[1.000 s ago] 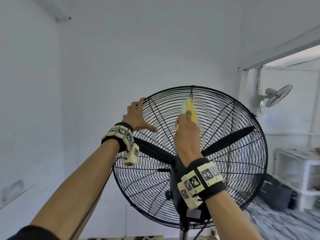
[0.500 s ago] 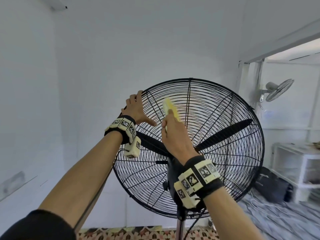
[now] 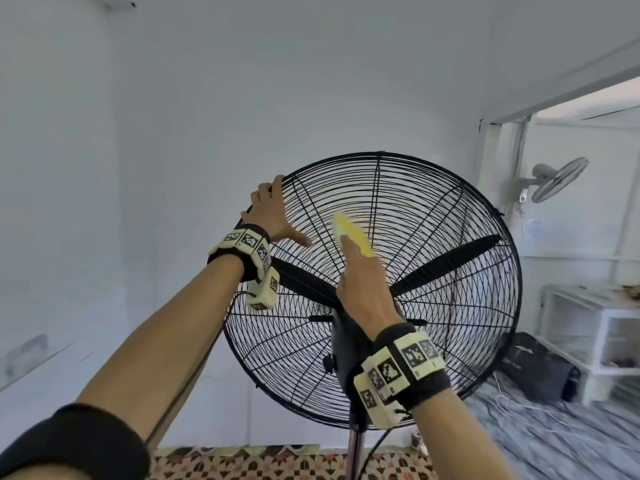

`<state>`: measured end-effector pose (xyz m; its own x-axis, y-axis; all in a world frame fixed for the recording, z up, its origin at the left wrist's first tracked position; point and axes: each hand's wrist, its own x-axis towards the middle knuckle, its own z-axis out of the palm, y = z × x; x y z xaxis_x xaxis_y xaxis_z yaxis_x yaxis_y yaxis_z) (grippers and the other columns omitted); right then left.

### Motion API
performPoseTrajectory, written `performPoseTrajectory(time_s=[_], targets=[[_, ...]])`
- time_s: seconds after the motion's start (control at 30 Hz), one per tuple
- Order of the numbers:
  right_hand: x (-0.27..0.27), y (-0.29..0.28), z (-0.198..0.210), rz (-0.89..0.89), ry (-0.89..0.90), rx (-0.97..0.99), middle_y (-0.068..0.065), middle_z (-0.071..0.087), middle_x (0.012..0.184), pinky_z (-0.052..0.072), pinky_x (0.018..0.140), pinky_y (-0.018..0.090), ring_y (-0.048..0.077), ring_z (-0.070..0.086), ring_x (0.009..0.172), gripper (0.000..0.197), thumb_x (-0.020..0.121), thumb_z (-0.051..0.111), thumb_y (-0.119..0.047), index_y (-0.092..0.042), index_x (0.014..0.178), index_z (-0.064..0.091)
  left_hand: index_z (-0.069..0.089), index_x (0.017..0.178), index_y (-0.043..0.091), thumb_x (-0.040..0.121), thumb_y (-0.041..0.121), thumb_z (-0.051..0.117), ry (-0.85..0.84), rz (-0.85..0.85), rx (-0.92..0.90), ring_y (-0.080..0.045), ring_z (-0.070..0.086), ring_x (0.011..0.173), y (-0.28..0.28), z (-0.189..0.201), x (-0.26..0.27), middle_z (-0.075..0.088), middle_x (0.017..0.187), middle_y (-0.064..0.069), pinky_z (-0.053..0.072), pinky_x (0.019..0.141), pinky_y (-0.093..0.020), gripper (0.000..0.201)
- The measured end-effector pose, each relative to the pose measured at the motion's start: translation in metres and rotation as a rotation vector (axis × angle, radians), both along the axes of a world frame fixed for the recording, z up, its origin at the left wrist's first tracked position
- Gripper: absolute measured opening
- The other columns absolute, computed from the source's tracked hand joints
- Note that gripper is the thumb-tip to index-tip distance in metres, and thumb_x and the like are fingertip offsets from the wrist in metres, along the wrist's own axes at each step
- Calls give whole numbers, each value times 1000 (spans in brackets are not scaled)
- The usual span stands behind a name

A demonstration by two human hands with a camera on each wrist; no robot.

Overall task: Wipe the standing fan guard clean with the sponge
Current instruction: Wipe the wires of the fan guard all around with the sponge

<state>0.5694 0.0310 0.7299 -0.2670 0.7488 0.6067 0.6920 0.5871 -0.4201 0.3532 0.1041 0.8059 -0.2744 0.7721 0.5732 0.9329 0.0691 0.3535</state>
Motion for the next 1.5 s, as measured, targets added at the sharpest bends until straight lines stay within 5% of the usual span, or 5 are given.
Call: performPoseTrajectory(time_s=[0.17, 0.3, 0.7, 1.3, 1.5], targets=[[13, 0, -2, 17, 211, 18, 17, 63, 108, 55, 63, 19, 18, 64, 75, 62, 103, 47, -5, -22, 158, 26, -1, 162, 26, 44, 60, 100, 8, -2, -6, -35, 19, 152, -2, 0, -1, 15, 164, -11, 38, 111, -69, 159], [2, -6, -5, -87, 216, 31, 23, 60, 121, 59, 88, 47, 34, 63, 101, 67, 102, 49, -6, -22, 160, 18, 1, 161, 26, 43, 60, 100, 6, -16, 9, -35, 20, 151, -3, 0, 2, 16, 163, -11, 38, 110, -70, 158], [-14, -17, -8, -171, 21, 23, 19, 51, 146, 52, 103, 48, 37, 56, 124, 77, 97, 50, 2, -19, 162, 15, 0, 162, 25, 45, 57, 101, -1, -11, 6, -34, 18, 153, -6, -1, 3, 14, 165, -11, 36, 110, -71, 158], [-1, -17, -31, 46, 15, -45, 24, 67, 114, 57, 80, 36, 28, 59, 84, 55, 102, 47, -6, -16, 153, 32, 1, 162, 26, 46, 56, 101, -12, -14, 16, -35, 20, 151, -12, -1, 1, 16, 164, -12, 38, 109, -72, 156], [0, -19, -37, -149, 185, -89, 24, 58, 132, 56, 94, 49, 41, 61, 115, 66, 99, 50, -2, -19, 157, 22, 1, 162, 26, 44, 56, 101, -15, -23, 18, -35, 19, 152, -13, -1, 5, 15, 165, -12, 36, 110, -72, 158]])
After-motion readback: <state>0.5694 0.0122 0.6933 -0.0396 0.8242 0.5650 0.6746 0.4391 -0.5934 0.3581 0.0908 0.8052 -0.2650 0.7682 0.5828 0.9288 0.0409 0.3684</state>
